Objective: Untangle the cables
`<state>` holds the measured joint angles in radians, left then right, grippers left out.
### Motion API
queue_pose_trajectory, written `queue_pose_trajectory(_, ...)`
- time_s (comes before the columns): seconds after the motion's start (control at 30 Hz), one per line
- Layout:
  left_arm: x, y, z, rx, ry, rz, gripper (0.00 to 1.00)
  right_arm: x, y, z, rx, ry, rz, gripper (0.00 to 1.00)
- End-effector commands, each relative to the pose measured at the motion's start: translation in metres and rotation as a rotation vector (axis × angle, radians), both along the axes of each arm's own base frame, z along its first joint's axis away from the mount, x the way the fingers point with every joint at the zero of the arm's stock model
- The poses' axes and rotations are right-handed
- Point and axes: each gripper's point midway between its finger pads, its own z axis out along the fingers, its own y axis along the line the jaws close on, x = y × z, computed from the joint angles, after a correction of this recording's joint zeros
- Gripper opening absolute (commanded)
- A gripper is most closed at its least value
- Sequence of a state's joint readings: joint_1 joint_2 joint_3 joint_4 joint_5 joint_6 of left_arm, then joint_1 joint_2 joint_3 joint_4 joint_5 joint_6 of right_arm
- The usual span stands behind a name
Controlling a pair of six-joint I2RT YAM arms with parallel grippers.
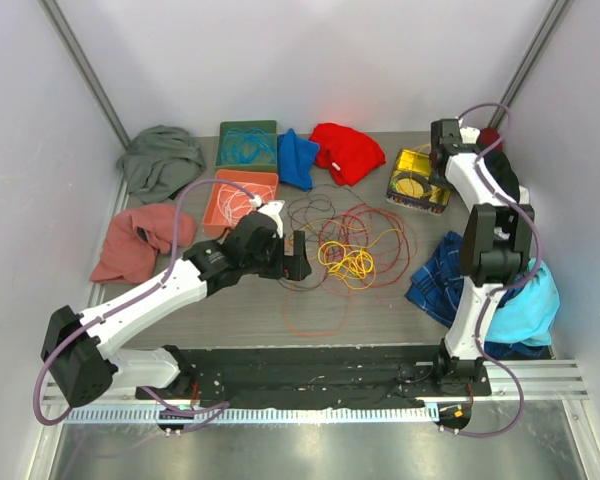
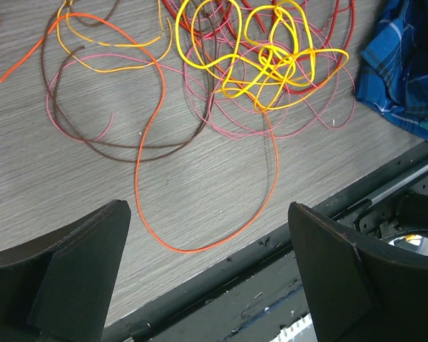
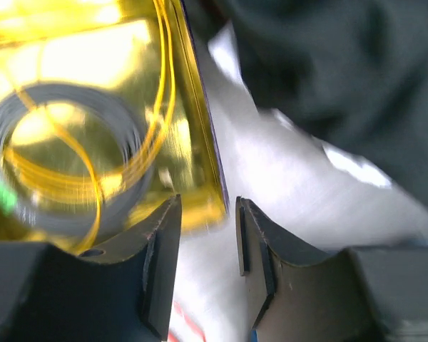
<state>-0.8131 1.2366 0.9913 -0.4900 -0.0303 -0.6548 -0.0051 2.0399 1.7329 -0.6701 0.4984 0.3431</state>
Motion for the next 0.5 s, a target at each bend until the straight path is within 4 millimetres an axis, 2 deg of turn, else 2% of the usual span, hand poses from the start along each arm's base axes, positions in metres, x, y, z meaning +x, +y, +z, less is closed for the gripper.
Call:
queue_pose_trajectory(0.0, -0.003, -0.003, 0.016, -0.073, -0.027, -0.006, 0.98, -0.014, 0.032, 0.086, 0.04, -0.257, 0.04, 0.43)
queue_pose_trajectory(0.03, -0.003, -0.003, 0.017, -0.076, -0.031, -0.003, 0.98, -0.017, 0.042, 0.11, 0.074, -0.353, 0.068, 0.43)
queue_pose_trajectory(0.07, -0.003, -0.002, 0.019, -0.078, -0.035, -0.001, 0.98, -0.019, 0.059, 0.122, 0.104, -0.404, 0.1, 0.42)
queue_pose_trajectory(0.1, -0.003, 0.0, 0.024, -0.088, -0.049, 0.006, 0.98, -0.025, 0.07, 0.119, 0.124, -0.418, 0.13, 0.42)
queue_pose_trajectory(0.13, -0.002, 0.002, 0.025, -0.088, -0.06, 0.015, 0.98, -0.022, 0.094, 0.14, 0.184, -0.51, 0.209, 0.42)
queue_pose_trajectory(0.17, -0.002, 0.004, 0.025, -0.086, -0.065, 0.024, 0.98, -0.035, 0.121, 0.17, 0.213, -0.596, 0.299, 0.42)
queue_pose_trajectory(0.2, -0.002, 0.007, 0.029, -0.092, -0.079, 0.034, 0.98, -0.047, 0.14, 0.165, 0.238, -0.605, 0.36, 0.42)
queue_pose_trajectory(0.23, 0.001, 0.01, 0.029, -0.088, -0.092, 0.053, 0.98, -0.054, 0.16, 0.18, 0.271, -0.671, 0.426, 0.43)
queue_pose_trajectory(0.27, 0.002, 0.012, 0.03, -0.089, -0.101, 0.065, 0.98, -0.076, 0.189, 0.202, 0.304, -0.728, 0.507, 0.44)
queue_pose_trajectory(0.3, 0.002, 0.014, 0.028, -0.086, -0.103, 0.076, 0.99, -0.088, 0.2, 0.189, 0.314, -0.712, 0.539, 0.44)
queue_pose_trajectory(0.33, 0.003, 0.017, 0.029, -0.079, -0.11, 0.086, 0.99, -0.098, 0.207, 0.191, 0.323, -0.725, 0.555, 0.45)
queue_pose_trajectory(0.37, 0.004, 0.019, 0.027, -0.072, -0.107, 0.095, 1.0, -0.116, 0.214, 0.202, 0.341, -0.756, 0.579, 0.45)
queue_pose_trajectory(0.4, 0.004, 0.02, 0.028, -0.067, -0.11, 0.102, 1.0, -0.13, 0.227, 0.186, 0.363, -0.726, 0.61, 0.45)
queue_pose_trajectory(0.47, 0.006, 0.022, 0.024, -0.052, -0.103, 0.117, 1.0, -0.15, 0.231, 0.182, 0.384, -0.727, 0.62, 0.46)
